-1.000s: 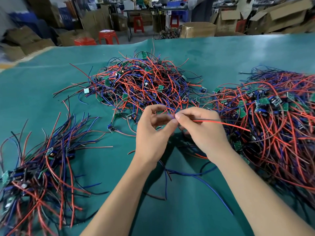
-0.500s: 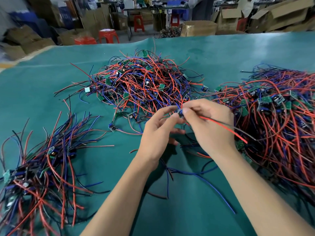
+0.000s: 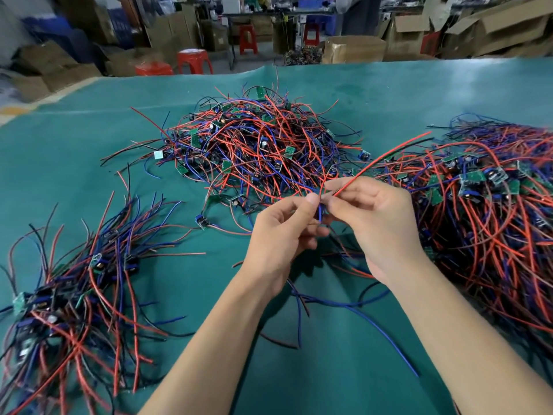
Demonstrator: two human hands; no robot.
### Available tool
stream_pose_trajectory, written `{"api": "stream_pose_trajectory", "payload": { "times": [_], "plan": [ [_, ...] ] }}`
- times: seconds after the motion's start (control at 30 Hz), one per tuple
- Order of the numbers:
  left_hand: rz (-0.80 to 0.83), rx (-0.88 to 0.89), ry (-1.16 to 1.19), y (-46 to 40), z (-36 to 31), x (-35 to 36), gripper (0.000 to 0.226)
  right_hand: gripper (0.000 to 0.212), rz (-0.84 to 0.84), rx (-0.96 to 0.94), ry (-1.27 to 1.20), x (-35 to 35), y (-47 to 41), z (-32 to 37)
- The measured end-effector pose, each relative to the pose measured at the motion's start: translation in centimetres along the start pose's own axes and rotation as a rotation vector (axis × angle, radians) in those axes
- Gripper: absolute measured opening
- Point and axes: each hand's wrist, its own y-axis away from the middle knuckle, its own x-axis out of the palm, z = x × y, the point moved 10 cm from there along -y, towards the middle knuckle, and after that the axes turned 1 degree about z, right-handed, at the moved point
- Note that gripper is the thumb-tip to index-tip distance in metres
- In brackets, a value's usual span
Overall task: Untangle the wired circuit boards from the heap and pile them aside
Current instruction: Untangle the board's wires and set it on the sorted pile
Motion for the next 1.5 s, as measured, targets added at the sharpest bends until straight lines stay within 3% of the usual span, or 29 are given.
{"api": "stream_pose_trajectory", "payload": {
  "times": [0.07,0.13,0.2,0.27,0.4,0.6,0.7,0.87,1.03,1.33,1.5],
  "plan": [
    [0.077,-0.036,0.058,0.2,0.2,1.0,0.008,0.022,-0.044,-0.029,-0.027,-0.6,-0.1,0.4],
    [0.11,-0.062,0.079,0.3,0.5,1.4,0.015,0.024,-0.043,-0.062,-0.03,-0.6,-0.2,0.9],
    [0.101,-0.062,0.057,0.2,0.4,1.1,0.004,0.025,-0.026,-0.086,-0.026,-0.3,-0.1,1.2],
    [0.1,-0.073,0.045,0.1,0.5,0.9,0.018,0.026,-0.031,-0.11,0.019,-0.3,0.0,1.4],
    [0.148,-0.092,0.015,0.3,0.6,1.3,0.021,0.024,-0.053,-0.148,0.08,-0.6,-0.1,1.9],
    [0.188,-0.081,0.002,0.3,0.5,1.6,0.025,0.018,0.027,0.064,-0.001,0.1,-0.2,-0.3],
    [0.213,-0.088,-0.016,0.5,0.6,2.0,0.02,0.019,0.037,0.063,-0.022,-0.1,-0.3,-0.2],
    [0.184,-0.104,-0.02,0.4,0.7,1.7,0.028,0.023,0.065,-0.035,0.068,0.0,-0.5,0.7],
    [0.152,-0.147,0.045,0.3,1.0,1.7,0.035,0.013,0.106,-0.069,0.134,0.7,-0.1,1.0],
    [0.234,-0.188,-0.001,0.7,1.4,2.6,0.04,0.047,0.304,0.2,-0.185,2.4,0.3,-0.6],
    [0.316,-0.248,-0.002,1.2,1.8,3.4,0.032,0.073,0.147,0.136,-0.098,0.6,-0.5,-0.4]
  ]
}}
